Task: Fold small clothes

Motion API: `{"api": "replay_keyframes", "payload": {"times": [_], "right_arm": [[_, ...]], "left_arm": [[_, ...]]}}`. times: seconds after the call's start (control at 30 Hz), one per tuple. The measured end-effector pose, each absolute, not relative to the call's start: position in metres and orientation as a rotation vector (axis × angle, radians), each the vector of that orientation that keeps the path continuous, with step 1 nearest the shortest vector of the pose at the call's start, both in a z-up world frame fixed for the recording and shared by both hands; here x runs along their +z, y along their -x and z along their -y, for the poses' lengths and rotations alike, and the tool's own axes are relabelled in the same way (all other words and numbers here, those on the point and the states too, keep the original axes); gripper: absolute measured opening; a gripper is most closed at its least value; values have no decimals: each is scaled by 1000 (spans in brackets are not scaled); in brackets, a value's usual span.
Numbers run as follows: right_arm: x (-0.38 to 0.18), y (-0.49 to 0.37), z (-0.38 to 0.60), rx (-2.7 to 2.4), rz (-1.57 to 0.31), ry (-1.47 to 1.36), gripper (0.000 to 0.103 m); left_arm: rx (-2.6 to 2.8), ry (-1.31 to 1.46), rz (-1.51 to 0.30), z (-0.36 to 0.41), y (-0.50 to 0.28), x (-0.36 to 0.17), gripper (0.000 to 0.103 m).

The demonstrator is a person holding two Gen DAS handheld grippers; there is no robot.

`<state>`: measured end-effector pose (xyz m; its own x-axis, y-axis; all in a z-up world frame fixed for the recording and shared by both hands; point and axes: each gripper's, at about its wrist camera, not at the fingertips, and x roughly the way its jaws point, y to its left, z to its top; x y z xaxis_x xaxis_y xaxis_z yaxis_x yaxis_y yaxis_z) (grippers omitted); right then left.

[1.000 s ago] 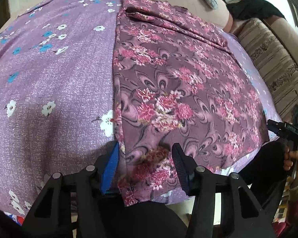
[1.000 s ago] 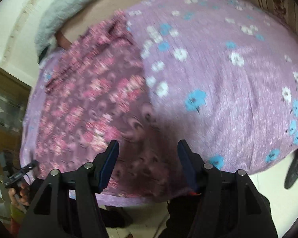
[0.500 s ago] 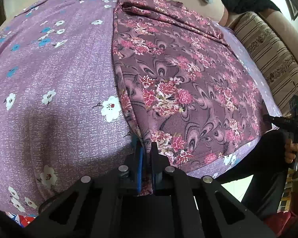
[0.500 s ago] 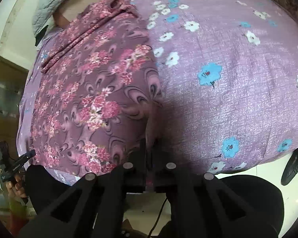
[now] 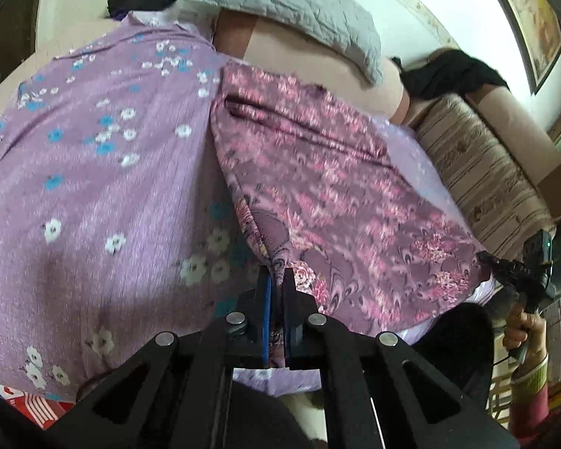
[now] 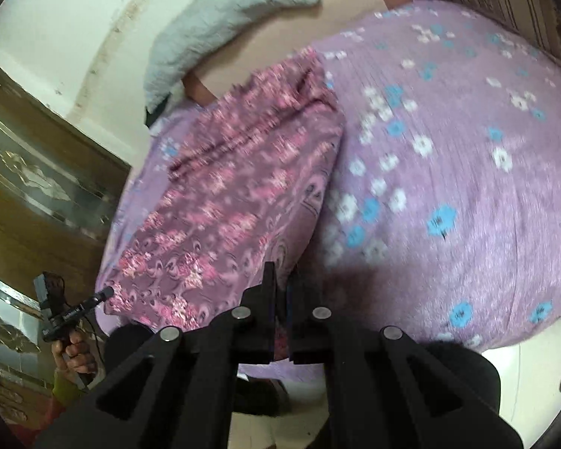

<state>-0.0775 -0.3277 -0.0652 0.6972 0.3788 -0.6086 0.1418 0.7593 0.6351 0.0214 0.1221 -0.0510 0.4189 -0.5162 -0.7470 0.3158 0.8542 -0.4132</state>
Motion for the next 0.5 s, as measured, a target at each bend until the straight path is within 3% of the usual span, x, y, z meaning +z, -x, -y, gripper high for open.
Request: {"api": "replay_keyframes", "payload": {"times": [0.5], "right_arm": [[11,-14,374,117,-584,-691,5]], "left_arm": [[-473,346,-805,-105,-139,27,3]]}}
